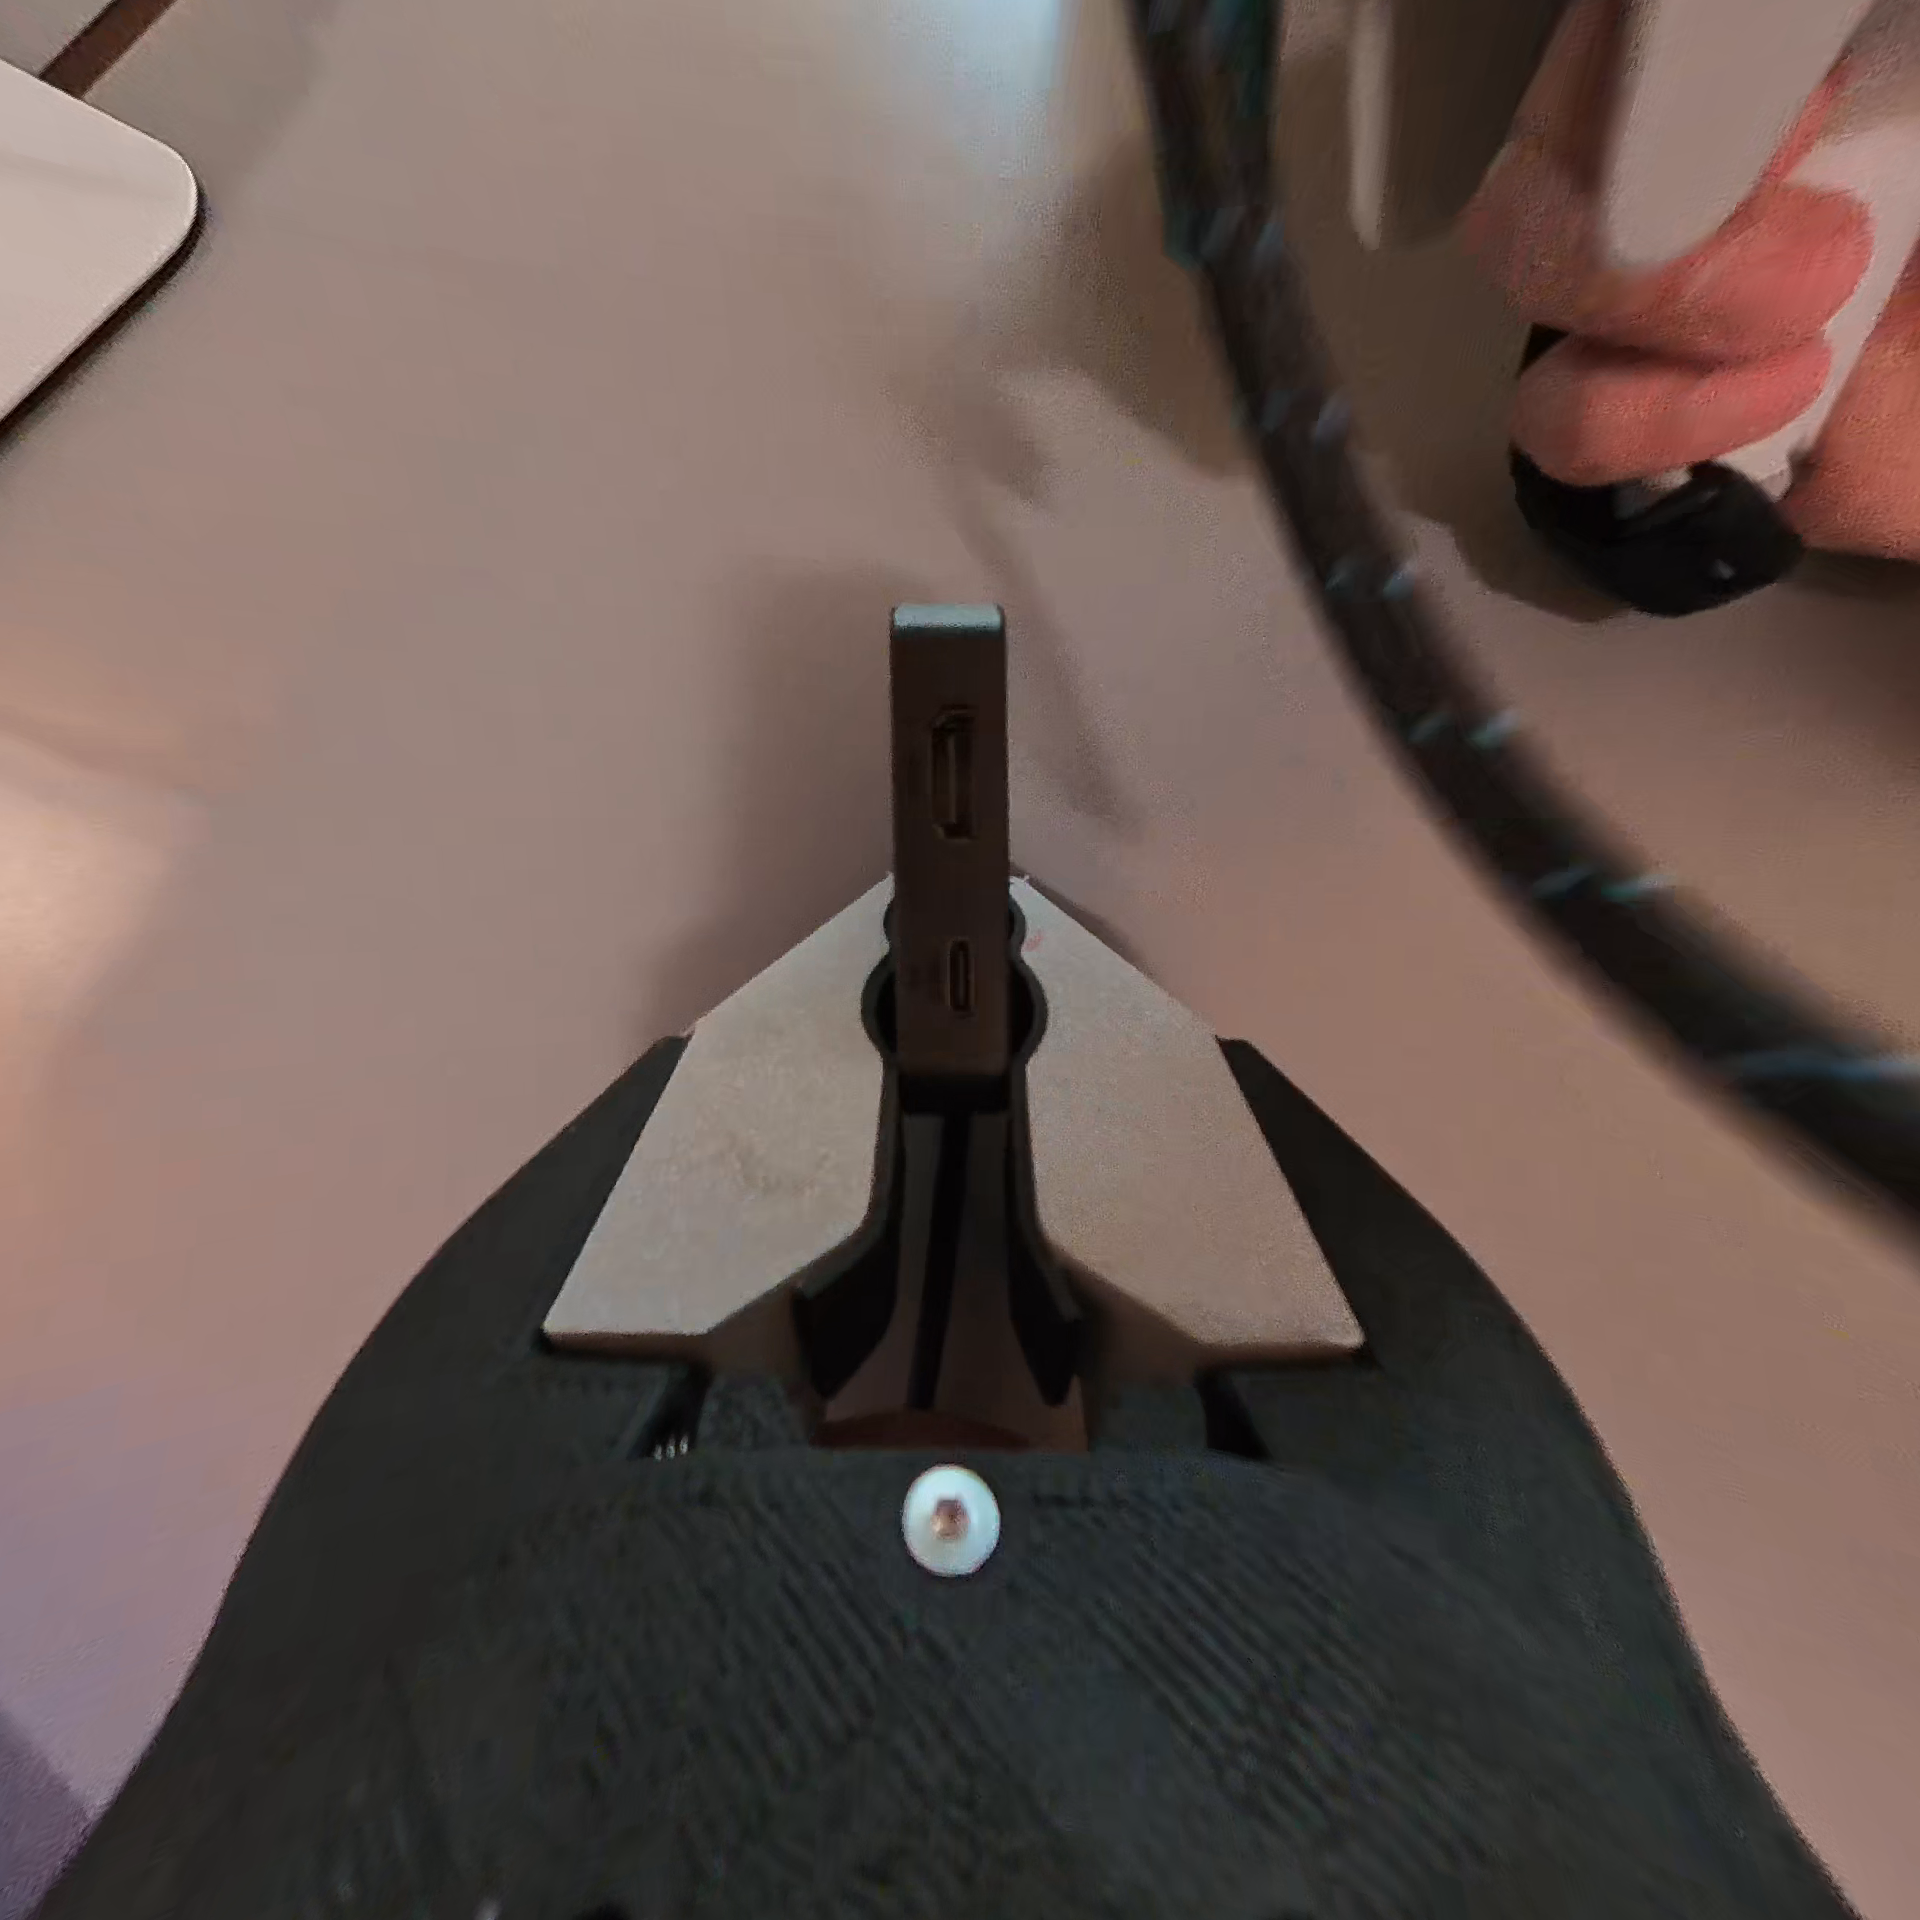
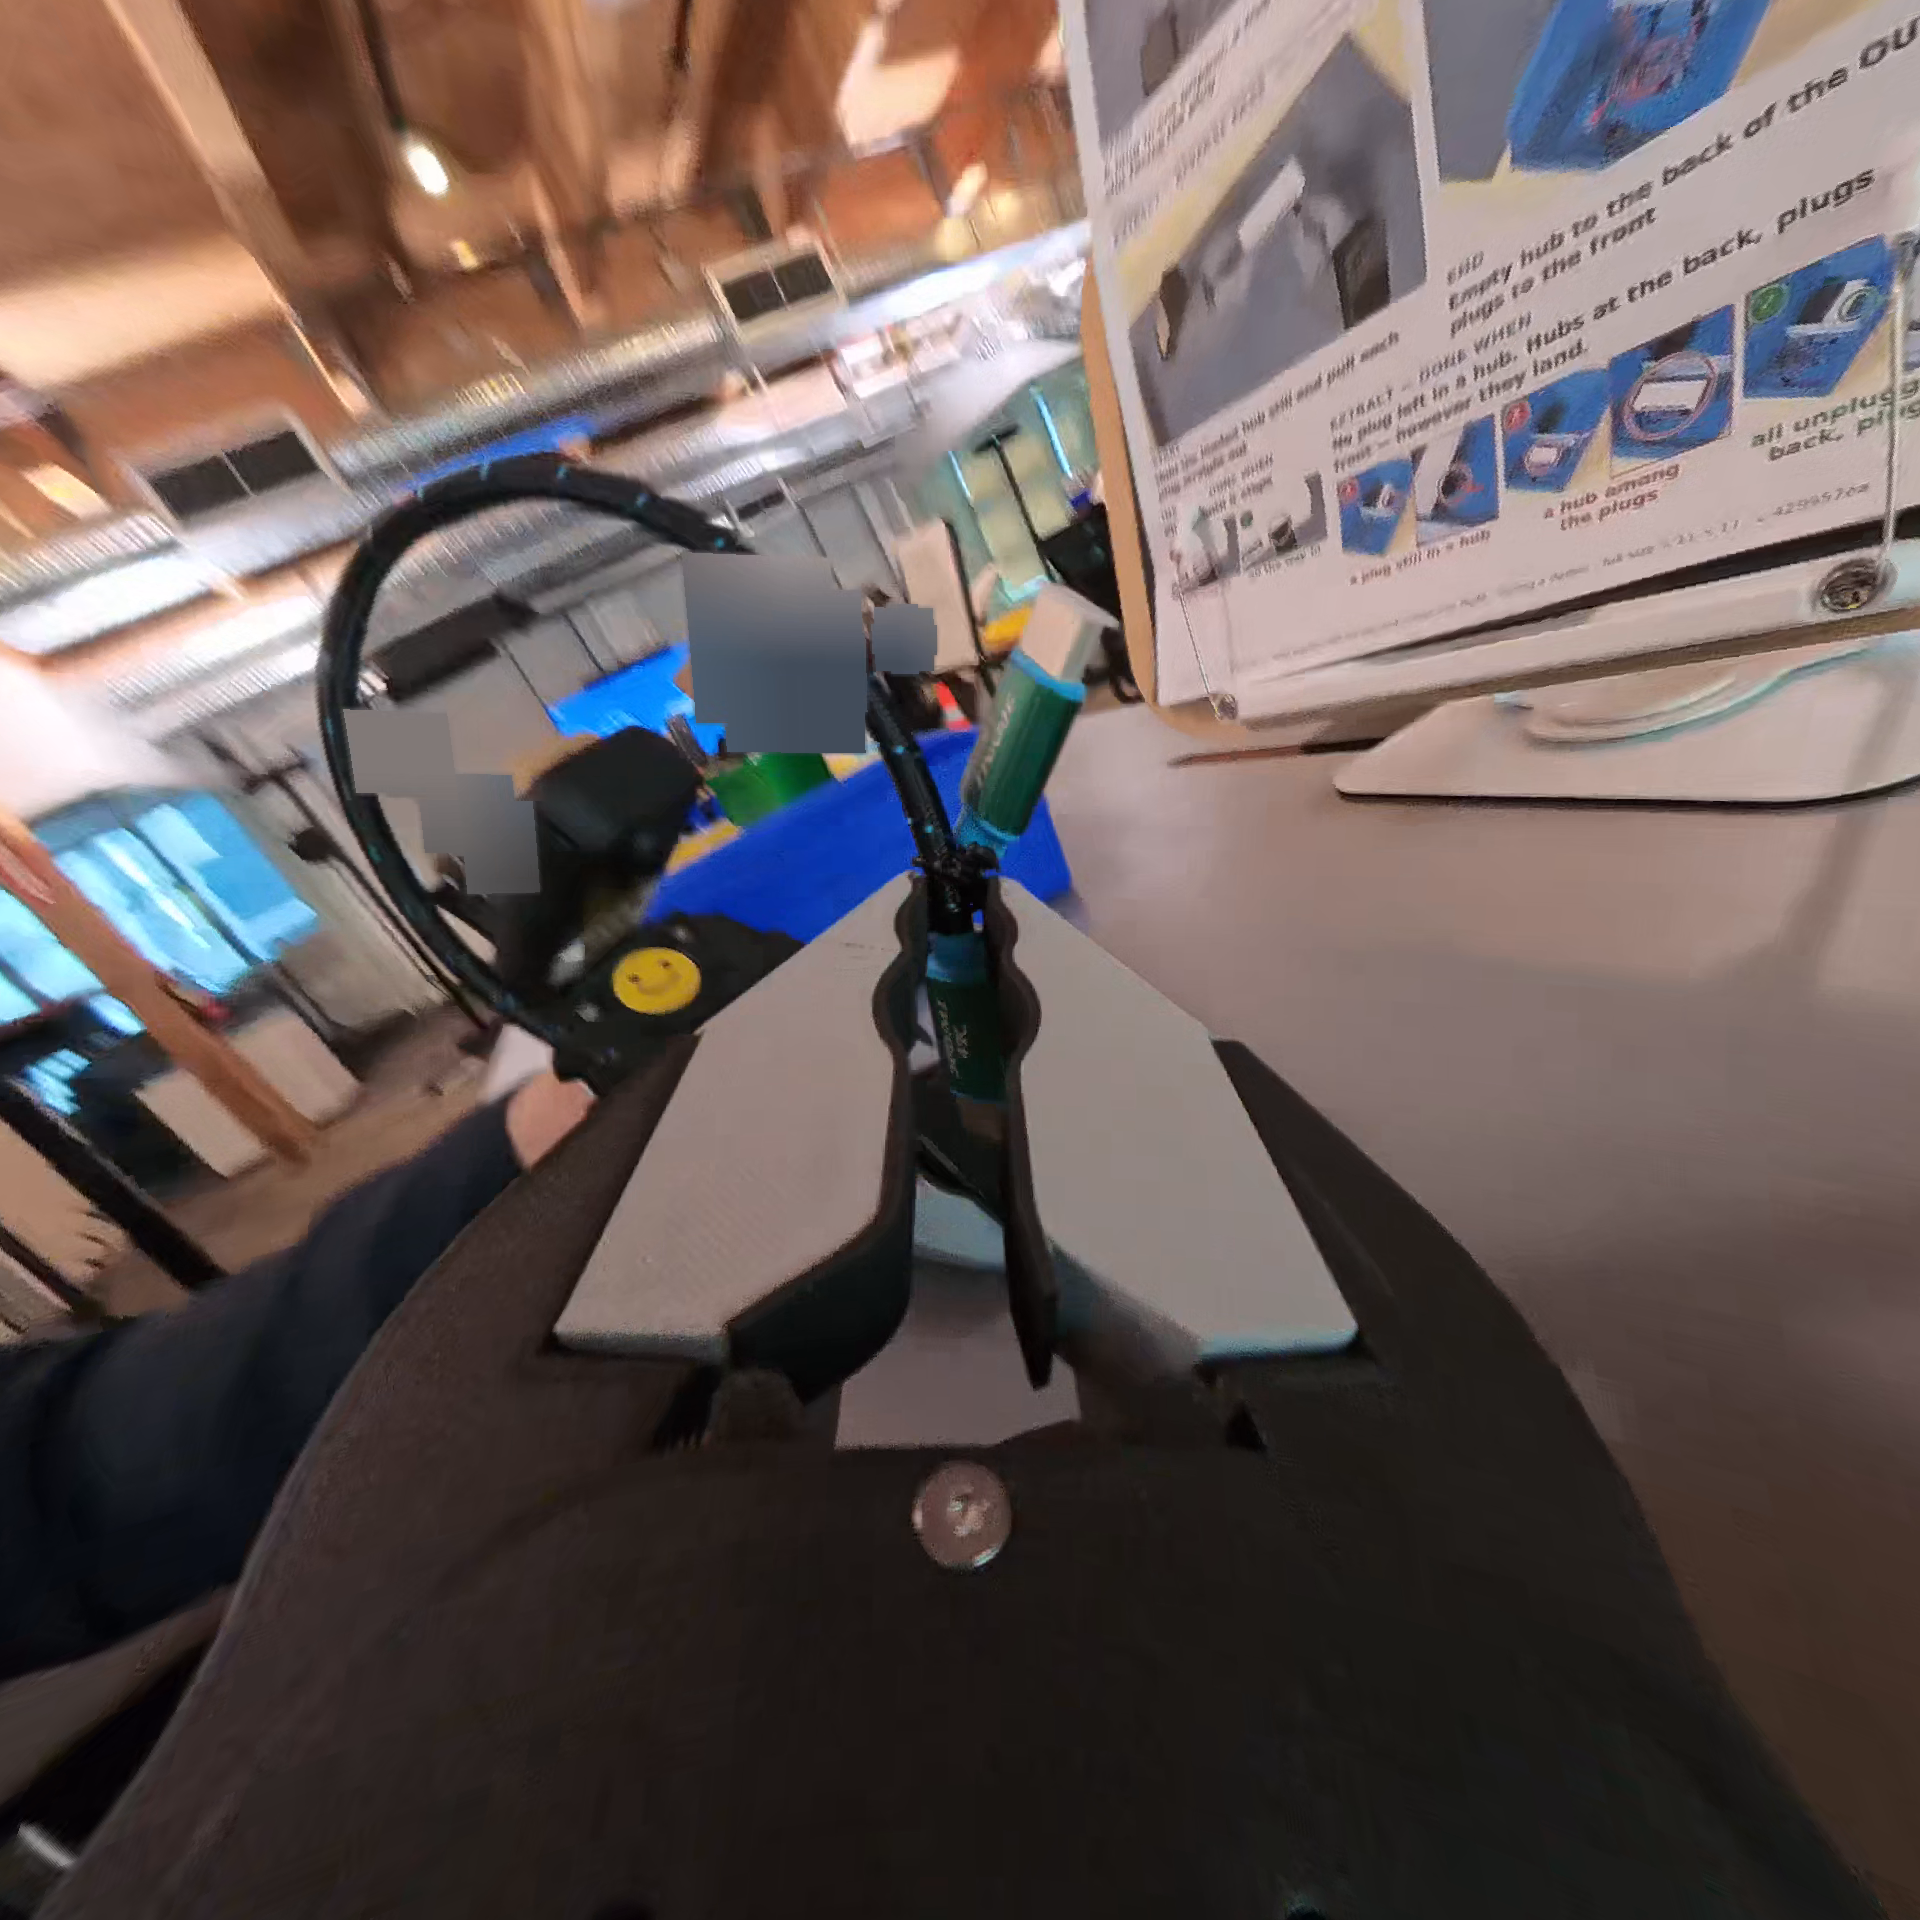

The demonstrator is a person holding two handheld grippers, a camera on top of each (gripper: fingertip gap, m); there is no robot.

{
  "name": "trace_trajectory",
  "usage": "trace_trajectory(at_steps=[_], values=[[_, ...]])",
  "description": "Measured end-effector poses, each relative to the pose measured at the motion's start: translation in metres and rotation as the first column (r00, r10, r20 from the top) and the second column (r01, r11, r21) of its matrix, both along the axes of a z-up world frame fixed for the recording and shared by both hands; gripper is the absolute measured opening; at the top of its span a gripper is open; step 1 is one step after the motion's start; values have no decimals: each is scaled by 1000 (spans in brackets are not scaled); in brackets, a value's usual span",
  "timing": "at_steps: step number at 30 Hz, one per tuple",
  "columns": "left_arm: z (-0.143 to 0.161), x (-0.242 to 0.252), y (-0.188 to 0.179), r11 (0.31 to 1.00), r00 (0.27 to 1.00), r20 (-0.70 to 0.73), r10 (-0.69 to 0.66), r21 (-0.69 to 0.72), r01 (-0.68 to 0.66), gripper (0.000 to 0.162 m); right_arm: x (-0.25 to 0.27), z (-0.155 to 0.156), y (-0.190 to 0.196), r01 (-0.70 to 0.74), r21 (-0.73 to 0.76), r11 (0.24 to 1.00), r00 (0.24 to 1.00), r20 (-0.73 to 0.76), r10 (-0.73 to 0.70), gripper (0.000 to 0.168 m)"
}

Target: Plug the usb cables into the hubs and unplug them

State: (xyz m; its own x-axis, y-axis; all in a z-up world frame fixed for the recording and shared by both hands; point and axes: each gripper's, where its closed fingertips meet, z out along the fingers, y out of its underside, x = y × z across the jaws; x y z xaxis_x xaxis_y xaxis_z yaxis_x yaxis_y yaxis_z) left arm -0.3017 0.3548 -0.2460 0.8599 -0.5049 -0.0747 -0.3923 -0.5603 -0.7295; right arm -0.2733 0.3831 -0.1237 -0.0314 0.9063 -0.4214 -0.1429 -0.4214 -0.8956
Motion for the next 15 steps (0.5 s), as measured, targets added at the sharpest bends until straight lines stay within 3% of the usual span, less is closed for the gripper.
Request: trace_trajectory(at_steps=[4, 7, 10, 15], values=[[2, 4, 2, 1000, 1000, -23, -4, 16, 4, 13, 1, -2, 5, -55, -141, 988, 998, -43, 49, 7], [10, 14, 2, 999, 1000, 2, -22, 36, 22, 12, -12, -5, -15, -134, -119, 984, 991, -15, 133, 7], [7, 21, -2, 999, 999, 3, -41, 10, 41, 12, -17, 14, -29, -194, -100, 976, 975, -132, 181, 7], [5, 29, -4, 998, 997, 56, -55, -22, 57, 15, -28, -4, -27, -149, -77, 986, 988, -49, 146, 7]])
